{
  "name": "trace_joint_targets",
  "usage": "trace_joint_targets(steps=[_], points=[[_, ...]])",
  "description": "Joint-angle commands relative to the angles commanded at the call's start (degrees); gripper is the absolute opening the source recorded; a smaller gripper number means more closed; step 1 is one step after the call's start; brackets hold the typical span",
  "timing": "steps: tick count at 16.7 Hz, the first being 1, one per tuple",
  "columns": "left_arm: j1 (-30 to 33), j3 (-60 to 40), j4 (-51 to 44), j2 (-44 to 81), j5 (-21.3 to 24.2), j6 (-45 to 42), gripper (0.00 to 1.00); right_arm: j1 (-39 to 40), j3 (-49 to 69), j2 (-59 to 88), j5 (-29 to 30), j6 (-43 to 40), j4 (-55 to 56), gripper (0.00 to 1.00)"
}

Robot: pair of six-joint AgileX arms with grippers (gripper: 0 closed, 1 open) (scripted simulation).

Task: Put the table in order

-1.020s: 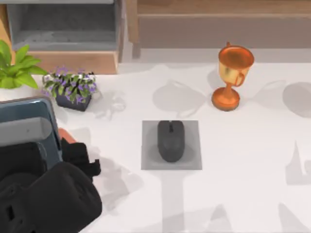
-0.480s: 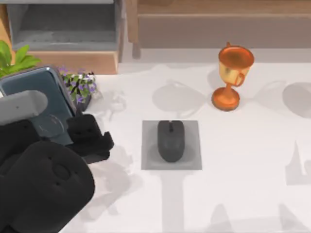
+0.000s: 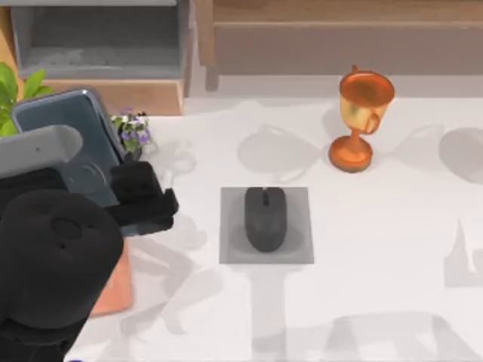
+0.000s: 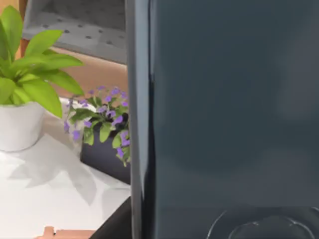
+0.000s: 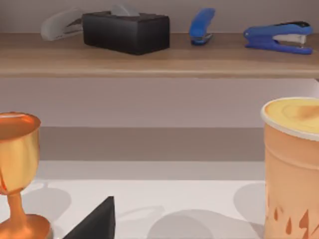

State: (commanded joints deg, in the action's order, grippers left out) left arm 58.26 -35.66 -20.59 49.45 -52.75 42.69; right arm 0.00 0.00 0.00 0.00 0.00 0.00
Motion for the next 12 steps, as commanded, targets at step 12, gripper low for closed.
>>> trace_joint_targets(steps=[12], points=[[-10.2, 7.62, 2.34, 4.31, 3.65, -6.35, 0.08, 0.0, 0.0, 0.0, 0.0, 0.0, 0.0, 1.0]])
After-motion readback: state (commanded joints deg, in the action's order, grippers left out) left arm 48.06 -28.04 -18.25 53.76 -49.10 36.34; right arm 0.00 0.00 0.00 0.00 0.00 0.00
